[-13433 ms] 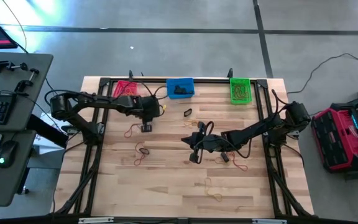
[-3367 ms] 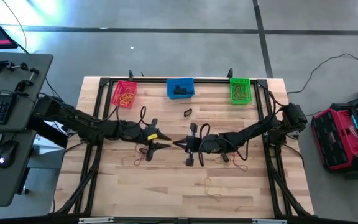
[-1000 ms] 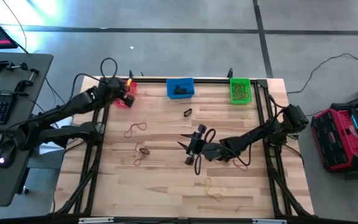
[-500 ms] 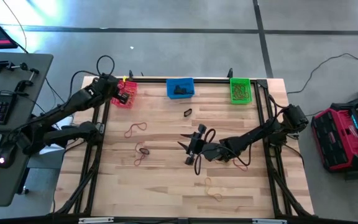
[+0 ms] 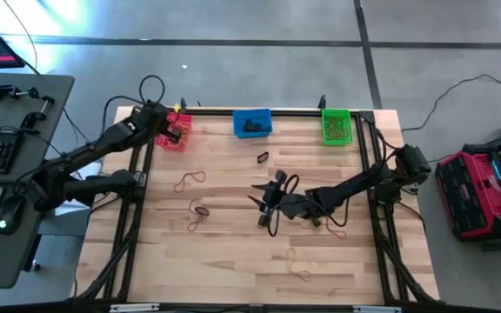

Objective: Sort rubber bands into baskets
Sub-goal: Put the top yellow rubber band into the red bin

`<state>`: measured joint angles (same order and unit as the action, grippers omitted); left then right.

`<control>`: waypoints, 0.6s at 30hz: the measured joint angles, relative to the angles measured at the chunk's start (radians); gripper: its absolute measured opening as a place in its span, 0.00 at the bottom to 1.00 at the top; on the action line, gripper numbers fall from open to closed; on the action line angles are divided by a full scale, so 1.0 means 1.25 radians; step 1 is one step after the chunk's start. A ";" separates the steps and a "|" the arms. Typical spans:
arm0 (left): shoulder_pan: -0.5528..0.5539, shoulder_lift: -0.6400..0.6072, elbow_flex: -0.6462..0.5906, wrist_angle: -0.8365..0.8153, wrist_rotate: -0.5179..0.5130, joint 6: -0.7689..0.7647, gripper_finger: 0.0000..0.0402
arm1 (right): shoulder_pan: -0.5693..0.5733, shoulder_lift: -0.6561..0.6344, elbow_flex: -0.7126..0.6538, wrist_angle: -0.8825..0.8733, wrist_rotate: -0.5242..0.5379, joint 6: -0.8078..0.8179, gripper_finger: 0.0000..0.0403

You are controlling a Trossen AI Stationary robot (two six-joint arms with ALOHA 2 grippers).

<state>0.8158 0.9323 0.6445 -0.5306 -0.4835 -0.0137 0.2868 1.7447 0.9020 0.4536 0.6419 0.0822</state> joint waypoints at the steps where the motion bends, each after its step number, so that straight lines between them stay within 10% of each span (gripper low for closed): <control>1: 0.000 0.000 0.009 -0.003 -0.001 0.003 0.00 | 0.000 0.000 0.000 -0.001 -0.001 0.000 0.37; 18: 0.000 0.014 0.067 -0.067 -0.015 0.003 0.00 | 0.005 0.000 0.000 -0.001 -0.008 -0.002 0.37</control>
<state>0.8160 0.9492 0.7288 -0.6145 -0.5021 -0.0097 0.2935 1.7447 0.9020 0.4522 0.6315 0.0792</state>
